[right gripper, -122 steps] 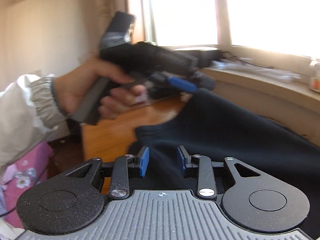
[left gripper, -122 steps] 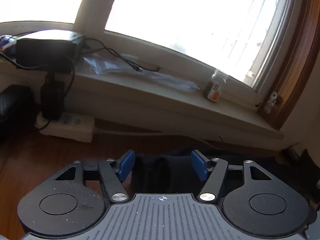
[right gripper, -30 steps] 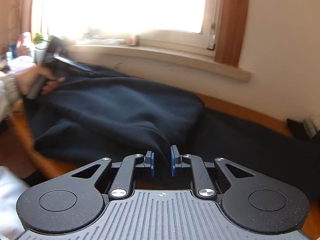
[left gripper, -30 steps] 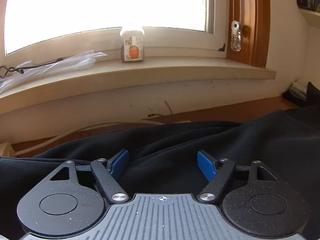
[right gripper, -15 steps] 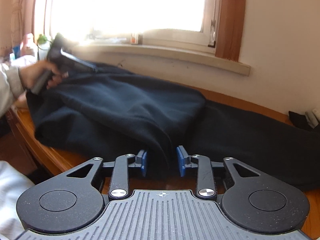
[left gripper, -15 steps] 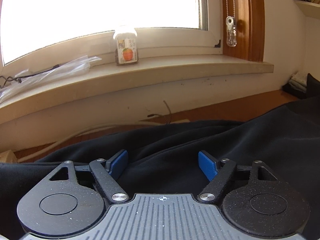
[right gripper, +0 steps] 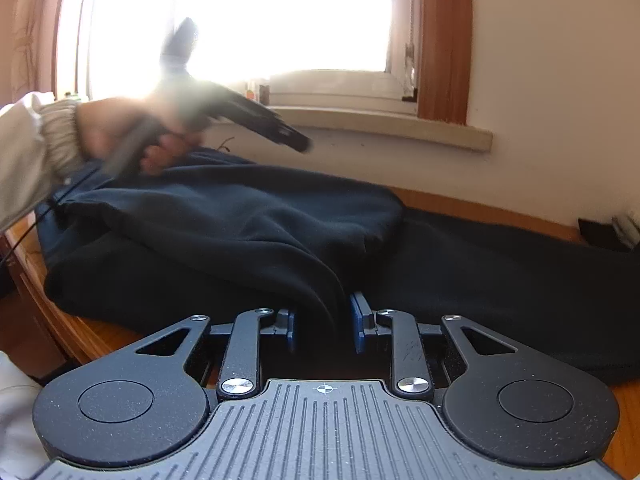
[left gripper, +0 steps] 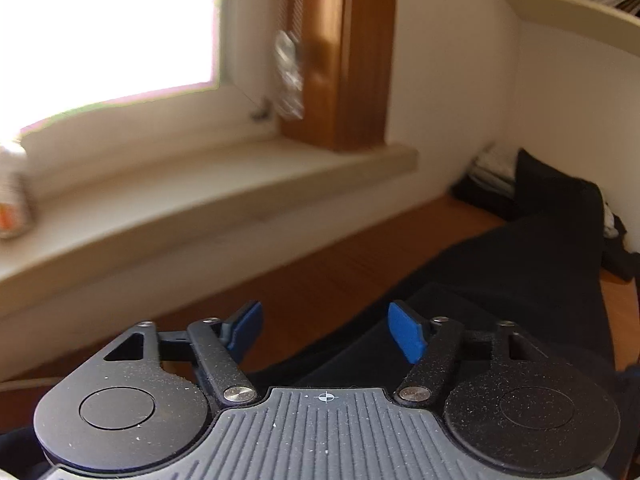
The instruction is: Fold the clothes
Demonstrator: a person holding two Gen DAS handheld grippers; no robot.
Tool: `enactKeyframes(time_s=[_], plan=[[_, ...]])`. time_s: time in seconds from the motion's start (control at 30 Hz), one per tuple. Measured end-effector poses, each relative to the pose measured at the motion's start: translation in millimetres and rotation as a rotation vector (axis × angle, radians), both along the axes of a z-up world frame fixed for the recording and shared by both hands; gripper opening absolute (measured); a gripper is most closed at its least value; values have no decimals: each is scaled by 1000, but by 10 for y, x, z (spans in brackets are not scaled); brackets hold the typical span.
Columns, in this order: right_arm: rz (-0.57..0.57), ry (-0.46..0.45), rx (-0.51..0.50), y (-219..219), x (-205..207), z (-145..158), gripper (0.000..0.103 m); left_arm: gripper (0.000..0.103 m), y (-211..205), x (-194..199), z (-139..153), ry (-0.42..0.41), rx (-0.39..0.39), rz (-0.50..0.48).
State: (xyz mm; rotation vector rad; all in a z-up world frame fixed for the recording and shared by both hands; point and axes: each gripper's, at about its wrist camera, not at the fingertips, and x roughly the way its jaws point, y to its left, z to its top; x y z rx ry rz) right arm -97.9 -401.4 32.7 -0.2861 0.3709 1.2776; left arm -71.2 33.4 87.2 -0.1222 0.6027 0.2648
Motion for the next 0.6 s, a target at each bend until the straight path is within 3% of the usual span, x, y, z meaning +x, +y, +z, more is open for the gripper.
enactKeyframes(time_s=[0.1,0.23,0.37,0.47,0.53,0.6], plan=[[0,3,14,10,18,13,27,48,-59,346,-104,53,14,-55],[5,-7,31,41,33,55,27,45,-144,717,-170,114,17,-156],[9,-20,44,83,55,111,27,36,-200,835,-216,158,26,-225],[17,-16,47,67,67,101,27,36,-210,810,-221,154,9,-240],[21,-18,45,63,64,84,27,52,-206,815,-217,133,-15,-244],[22,-20,46,72,67,64,27,59,-186,823,-227,123,-80,-263]])
